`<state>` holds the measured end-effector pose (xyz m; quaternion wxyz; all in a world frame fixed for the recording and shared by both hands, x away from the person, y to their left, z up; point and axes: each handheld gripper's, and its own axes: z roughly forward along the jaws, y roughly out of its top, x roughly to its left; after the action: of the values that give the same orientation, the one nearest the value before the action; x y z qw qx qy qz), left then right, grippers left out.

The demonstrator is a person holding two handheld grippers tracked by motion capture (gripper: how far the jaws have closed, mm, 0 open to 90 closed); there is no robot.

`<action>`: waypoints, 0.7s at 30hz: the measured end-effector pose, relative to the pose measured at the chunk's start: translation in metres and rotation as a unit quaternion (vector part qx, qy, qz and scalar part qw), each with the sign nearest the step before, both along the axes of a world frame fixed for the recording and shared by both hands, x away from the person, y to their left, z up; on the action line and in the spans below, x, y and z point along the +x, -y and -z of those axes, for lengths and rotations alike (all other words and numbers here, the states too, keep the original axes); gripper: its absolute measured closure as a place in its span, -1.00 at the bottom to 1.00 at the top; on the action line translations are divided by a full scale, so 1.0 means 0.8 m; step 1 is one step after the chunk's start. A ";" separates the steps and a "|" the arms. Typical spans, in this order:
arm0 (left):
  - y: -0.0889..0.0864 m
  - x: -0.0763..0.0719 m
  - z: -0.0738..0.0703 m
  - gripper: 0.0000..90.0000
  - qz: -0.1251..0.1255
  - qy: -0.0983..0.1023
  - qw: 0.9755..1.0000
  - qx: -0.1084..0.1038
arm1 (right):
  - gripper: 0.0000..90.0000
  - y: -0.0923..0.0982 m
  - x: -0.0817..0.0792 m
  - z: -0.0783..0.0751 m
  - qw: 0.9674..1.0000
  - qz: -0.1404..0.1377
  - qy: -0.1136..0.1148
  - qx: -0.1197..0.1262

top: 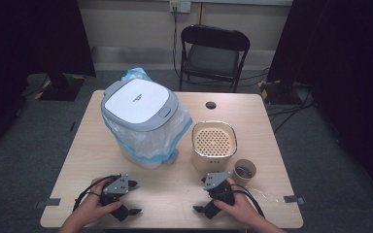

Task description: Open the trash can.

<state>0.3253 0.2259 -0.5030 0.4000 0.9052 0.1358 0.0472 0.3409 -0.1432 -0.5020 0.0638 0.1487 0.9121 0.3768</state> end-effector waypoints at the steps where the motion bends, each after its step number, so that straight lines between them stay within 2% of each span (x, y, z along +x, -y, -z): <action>1: 0.000 0.000 0.000 -0.87 0.000 0.000 1.000 0.000 | -1.00 0.000 0.000 0.000 1.000 0.000 0.000 0.000; 8: 0.000 0.000 0.000 -0.87 0.000 0.000 1.000 0.000 | -1.00 -0.001 0.000 -0.001 1.000 0.000 -0.001 -0.002; 11: 0.000 0.001 0.000 -0.87 0.002 0.001 1.000 0.002 | -0.99 -0.003 0.001 -0.004 1.000 -0.005 -0.007 -0.015; 13: 0.000 0.000 0.000 -0.87 0.001 0.000 1.000 0.000 | -0.91 -0.003 0.002 -0.007 1.000 -0.009 -0.007 -0.024; 14: 0.000 0.000 0.000 -0.87 0.001 0.000 1.000 0.000 | -0.55 -0.003 0.004 -0.014 0.999 -0.012 -0.012 -0.030; 15: 0.000 0.000 0.000 -0.87 0.000 0.000 1.000 0.000 | -0.53 -0.003 0.006 -0.018 0.999 -0.011 -0.012 -0.030; 16: 0.000 0.000 0.000 -0.87 0.000 0.000 1.000 0.000 | -0.69 -0.003 0.007 -0.022 0.999 -0.010 -0.017 -0.025; 17: 0.000 0.000 0.000 -0.87 0.000 0.000 1.000 0.000 | -0.71 -0.003 0.008 -0.025 0.999 -0.009 -0.022 -0.023; 18: 0.000 0.000 0.000 -0.87 0.002 0.001 1.000 0.001 | -0.59 -0.004 0.009 -0.031 0.999 -0.008 -0.023 -0.023; 21: 0.000 0.000 0.000 -0.87 0.000 0.000 1.000 0.000 | -0.69 -0.006 0.010 -0.040 0.999 -0.012 -0.024 -0.024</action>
<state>0.3253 0.2259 -0.5030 0.3998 0.9053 0.1355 0.0474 0.3491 -0.1382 -0.4697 0.0413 0.1450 0.9238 0.3519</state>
